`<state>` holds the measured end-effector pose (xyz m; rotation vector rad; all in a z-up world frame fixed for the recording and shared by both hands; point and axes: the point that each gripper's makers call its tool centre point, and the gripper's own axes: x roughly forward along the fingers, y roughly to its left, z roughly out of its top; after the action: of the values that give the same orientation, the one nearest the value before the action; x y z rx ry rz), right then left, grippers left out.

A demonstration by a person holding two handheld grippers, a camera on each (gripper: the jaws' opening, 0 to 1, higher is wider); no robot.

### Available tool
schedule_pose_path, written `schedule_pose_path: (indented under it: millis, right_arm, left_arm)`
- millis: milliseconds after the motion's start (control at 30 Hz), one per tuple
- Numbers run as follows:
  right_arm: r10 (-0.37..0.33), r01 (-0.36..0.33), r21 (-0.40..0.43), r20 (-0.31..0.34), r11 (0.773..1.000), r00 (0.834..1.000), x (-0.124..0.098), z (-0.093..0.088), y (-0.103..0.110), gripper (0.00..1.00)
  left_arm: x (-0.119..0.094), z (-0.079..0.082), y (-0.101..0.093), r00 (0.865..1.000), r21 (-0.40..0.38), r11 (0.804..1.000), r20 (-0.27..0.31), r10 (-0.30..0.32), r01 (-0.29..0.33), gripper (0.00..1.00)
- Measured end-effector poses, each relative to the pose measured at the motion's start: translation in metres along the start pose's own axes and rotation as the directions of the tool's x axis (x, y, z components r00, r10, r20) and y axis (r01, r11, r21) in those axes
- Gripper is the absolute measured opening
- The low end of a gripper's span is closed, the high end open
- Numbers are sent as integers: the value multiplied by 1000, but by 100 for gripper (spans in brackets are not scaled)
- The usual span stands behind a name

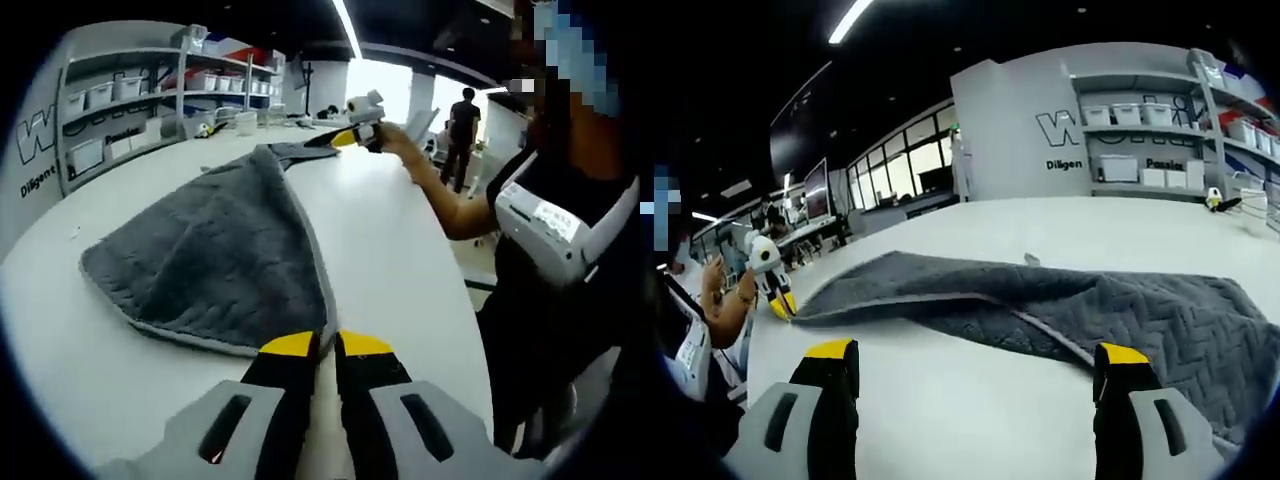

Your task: Open the folded towel by lifting each exposed corner and separating the folded layers until the towel lies flat within the target outline without major curled edges

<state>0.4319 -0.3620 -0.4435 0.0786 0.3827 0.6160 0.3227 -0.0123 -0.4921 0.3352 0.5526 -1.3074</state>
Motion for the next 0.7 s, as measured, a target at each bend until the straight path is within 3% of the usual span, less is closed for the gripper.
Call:
schedule_pose_path:
  millis: [200, 267, 333, 367, 400, 467, 600, 667, 700]
  right_arm:
    - [14, -14, 5, -17, 1000, 1000, 1, -3, 2, 99]
    - [26, -26, 8, -17, 1000, 1000, 1, -3, 4, 99]
    - [41, -41, 9, -13, 999, 999, 3, -2, 8, 99]
    - [44, -44, 10, -14, 999, 999, 3, -2, 8, 99]
    - [49, -49, 11, -18, 999, 999, 4, -2, 9, 99]
    - [50, -50, 12, -21, 999, 999, 4, -2, 9, 99]
    - [51, -50, 2, -29, 999, 998, 4, -2, 7, 99]
    - [53, -53, -10, -39, 999, 998, 4, -3, 8, 99]
    - [51, -52, -16, -31, 999, 998, 5, -1, 8, 99]
  left_arm:
    - [-2, 8, -5, 999, 11, 1000, 41, 13, -14, 24]
    - [-5, 12, -5, 998, 16, 999, 62, 32, -33, 40]
    - [-11, 21, -2, 991, 16, 998, 120, 59, -62, 51]
    - [-13, 26, 1, 985, 24, 996, 155, 78, -83, 58]
    - [-17, 35, 6, 968, 43, 991, 221, 117, -129, 64]
    - [-21, 38, 10, 959, 36, 987, 246, 143, -157, 80]
    - [-34, 40, 21, 939, -13, 979, 280, 199, -204, 90]
    - [-40, 45, 25, 917, -56, 973, 328, 228, -222, 100]
    - [-43, 46, 27, 907, -74, 970, 344, 245, -234, 99]
